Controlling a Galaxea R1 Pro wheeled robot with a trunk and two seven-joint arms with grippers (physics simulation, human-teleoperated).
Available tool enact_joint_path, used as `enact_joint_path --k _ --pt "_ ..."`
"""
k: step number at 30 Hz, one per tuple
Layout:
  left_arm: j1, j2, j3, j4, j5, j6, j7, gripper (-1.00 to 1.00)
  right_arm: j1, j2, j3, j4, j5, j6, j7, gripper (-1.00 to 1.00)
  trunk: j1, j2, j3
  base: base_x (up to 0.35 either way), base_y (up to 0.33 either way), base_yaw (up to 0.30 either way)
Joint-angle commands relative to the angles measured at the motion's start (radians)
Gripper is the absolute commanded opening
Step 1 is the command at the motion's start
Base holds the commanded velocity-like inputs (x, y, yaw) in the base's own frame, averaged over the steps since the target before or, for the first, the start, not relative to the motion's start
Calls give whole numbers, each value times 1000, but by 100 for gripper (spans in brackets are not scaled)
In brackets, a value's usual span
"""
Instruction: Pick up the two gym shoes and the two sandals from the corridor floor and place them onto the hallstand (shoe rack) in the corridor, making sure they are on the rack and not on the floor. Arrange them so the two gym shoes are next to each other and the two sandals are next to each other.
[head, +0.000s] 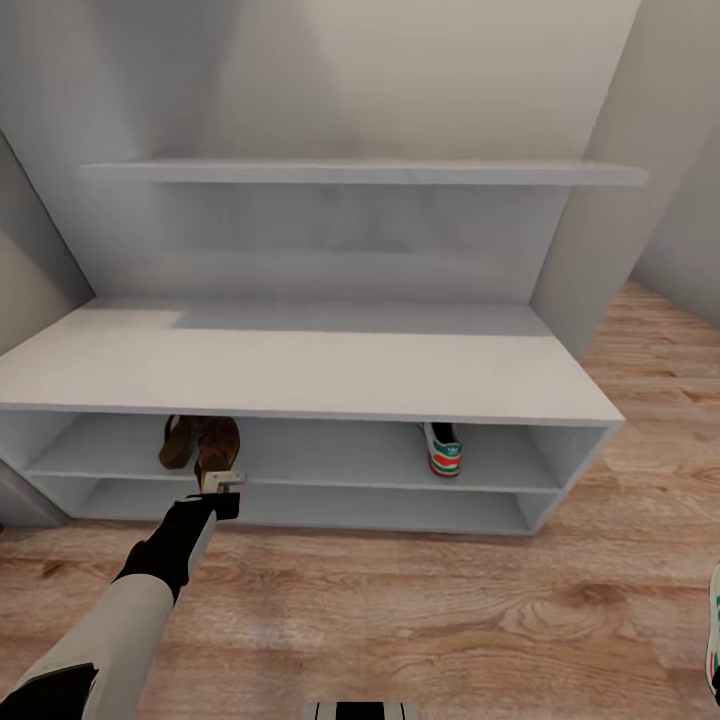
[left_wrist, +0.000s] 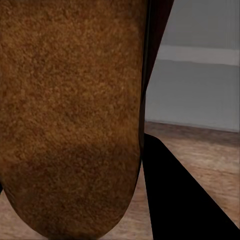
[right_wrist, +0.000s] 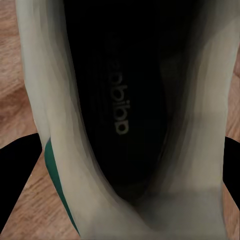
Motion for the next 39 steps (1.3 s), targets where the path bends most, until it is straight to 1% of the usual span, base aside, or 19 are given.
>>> enact_joint_path --k 1,7,14,24,32,39 --pt "0 0 2 -2 -11 6 -3 -100 0 0 1 -2 -9 4 -4 -100 0 0 -1 30 0 0" --pt "0 -1 2 -2 -11 6 -3 -100 0 0 1 -2 -9 4 -4 -100 0 0 -1 21 0 0" --pt "0 1 2 -2 -11 6 -3 -100 0 0 1 -2 -9 4 -4 -100 0 0 -1 205 0 0" --pt "0 7 1 -2 -11 6 -3 -100 0 0 1 -2 -9 4 -4 -100 0 0 -1 38 0 0" --pt "-1 9 1 -2 -11 6 -3 -100 0 0 1 -2 -9 4 -4 -100 0 0 -1 219 0 0" --pt "0 9 1 -2 -11 6 -3 -100 0 0 1 -2 -9 4 -4 -100 0 0 -1 43 0 0"
